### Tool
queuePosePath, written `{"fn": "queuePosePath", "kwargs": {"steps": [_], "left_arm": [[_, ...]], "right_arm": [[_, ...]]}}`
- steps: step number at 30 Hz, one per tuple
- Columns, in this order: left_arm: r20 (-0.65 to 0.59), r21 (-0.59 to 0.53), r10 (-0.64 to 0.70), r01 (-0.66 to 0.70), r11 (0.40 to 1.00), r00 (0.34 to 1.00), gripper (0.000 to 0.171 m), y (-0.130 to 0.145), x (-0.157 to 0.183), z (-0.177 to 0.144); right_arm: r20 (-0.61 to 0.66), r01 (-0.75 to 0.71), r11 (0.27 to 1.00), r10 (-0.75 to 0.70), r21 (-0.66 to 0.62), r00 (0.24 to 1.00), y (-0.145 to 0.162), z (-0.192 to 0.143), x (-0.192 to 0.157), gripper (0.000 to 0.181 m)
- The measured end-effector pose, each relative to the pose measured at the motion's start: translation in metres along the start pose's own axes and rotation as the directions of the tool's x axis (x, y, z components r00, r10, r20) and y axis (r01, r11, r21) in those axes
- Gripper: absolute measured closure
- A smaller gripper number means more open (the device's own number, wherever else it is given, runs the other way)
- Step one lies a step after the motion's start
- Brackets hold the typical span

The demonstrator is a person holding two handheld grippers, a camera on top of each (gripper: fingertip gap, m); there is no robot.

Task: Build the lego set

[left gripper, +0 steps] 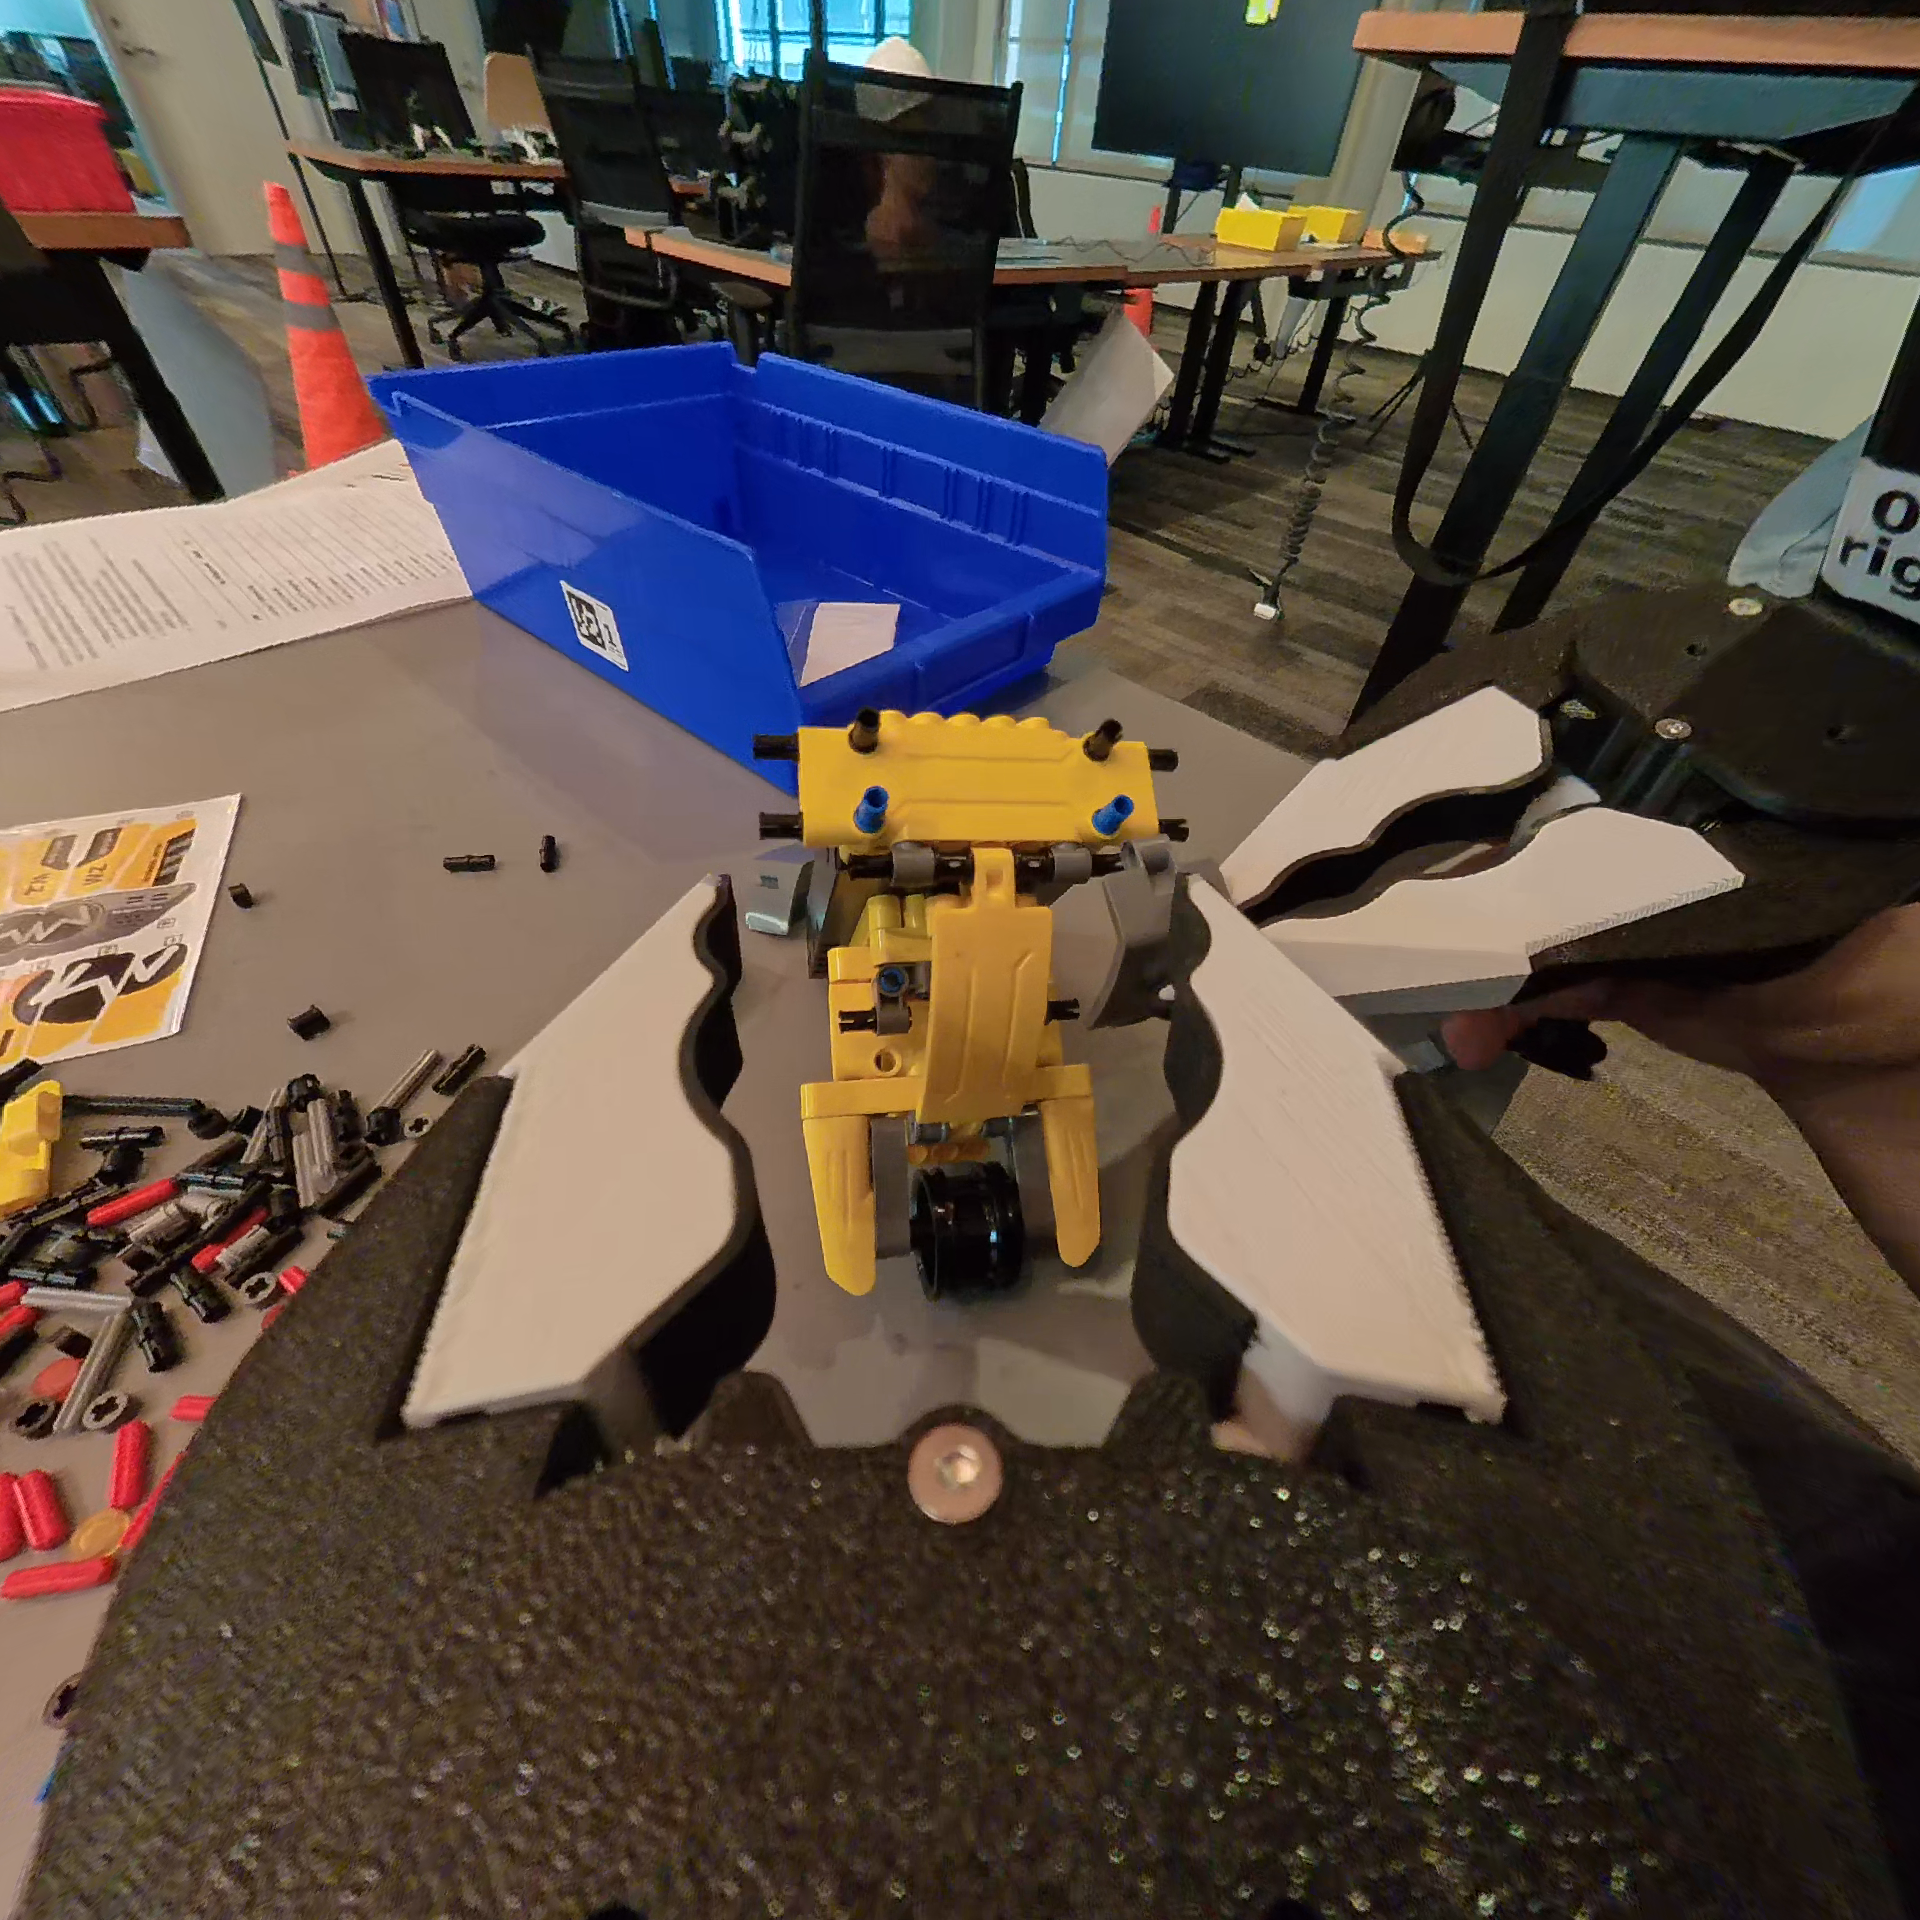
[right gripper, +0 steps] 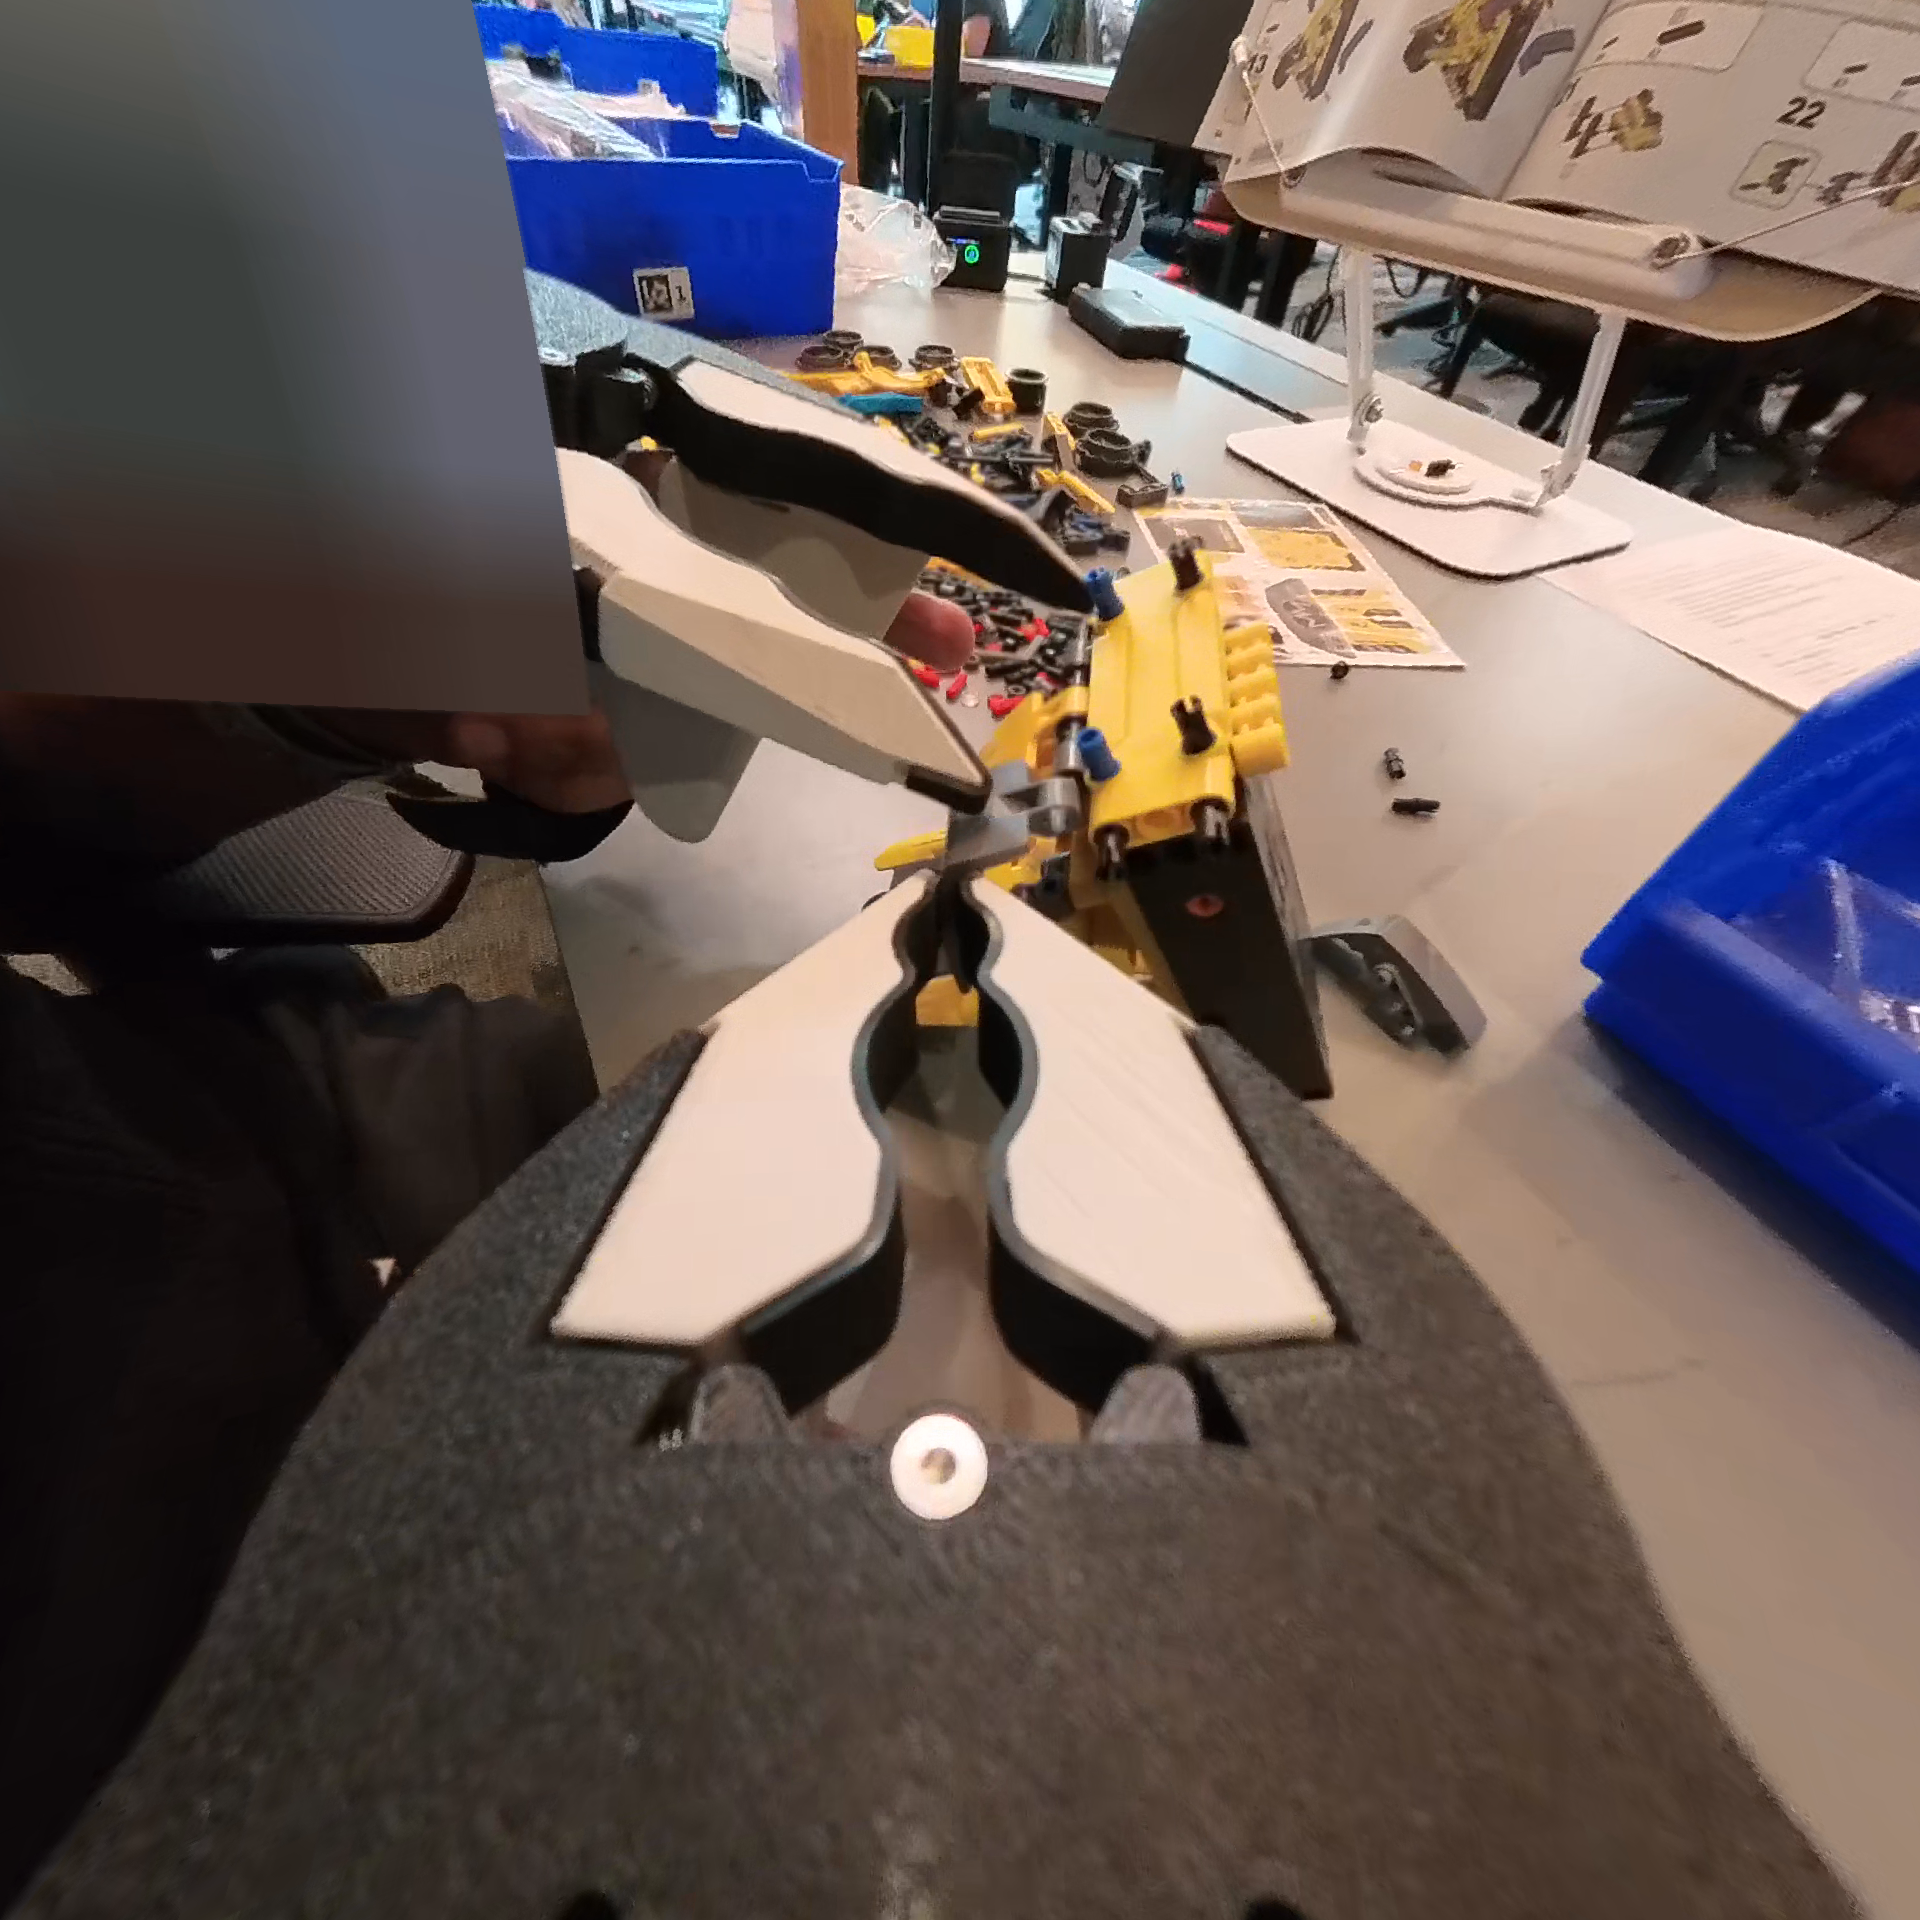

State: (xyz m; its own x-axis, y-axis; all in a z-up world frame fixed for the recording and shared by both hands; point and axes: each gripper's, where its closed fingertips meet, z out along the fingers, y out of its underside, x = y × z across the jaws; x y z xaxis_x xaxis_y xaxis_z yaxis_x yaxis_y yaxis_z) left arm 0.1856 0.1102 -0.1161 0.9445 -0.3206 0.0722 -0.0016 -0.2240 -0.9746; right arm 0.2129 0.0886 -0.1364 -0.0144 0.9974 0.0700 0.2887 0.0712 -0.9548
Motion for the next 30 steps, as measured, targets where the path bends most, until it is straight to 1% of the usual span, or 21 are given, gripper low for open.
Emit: {"fn": "queuePosePath", "kwargs": {"steps": [7, 14, 18, 22, 30], "left_arm": [[0.035, -0.011, 0.04, -0.04, 0.999, 0.999, 0.089, 0.001, 0.0, 0.004], [0.066, -0.017, 0.037, -0.036, 0.999, 0.997, 0.09, 0.002, -0.007, 0.004], [0.07, -0.023, 0.043, -0.042, 0.999, 0.997, 0.089, 0.002, -0.01, 0.004], [0.06, -0.028, 0.06, -0.058, 0.998, 0.996, 0.089, 0.001, -0.009, 0.004], [-0.006, -0.035, 0.018, -0.018, 0.999, 1.0, 0.089, -0.003, -0.009, -0.001]], "right_arm": [[-0.018, -0.03, 1.0, 0.03, 0.003, 0.999, 0.004, -0.002, 0.001, 0.179], [-0.061, 0.065, 0.996, -0.069, -0.066, 0.996, 0.005, 0.006, 0.005, 0.179], [-0.055, 0.094, 0.992, -0.099, -0.084, 0.994, 0.006, 0.008, 0.006, 0.179], [-0.046, 0.123, 0.988, -0.128, -0.088, 0.991, 0.005, 0.008, 0.006, 0.179], [-0.019, 0.143, 0.987, -0.145, -0.068, 0.989, -0.001, 0.011, 0.006, 0.18]]}}
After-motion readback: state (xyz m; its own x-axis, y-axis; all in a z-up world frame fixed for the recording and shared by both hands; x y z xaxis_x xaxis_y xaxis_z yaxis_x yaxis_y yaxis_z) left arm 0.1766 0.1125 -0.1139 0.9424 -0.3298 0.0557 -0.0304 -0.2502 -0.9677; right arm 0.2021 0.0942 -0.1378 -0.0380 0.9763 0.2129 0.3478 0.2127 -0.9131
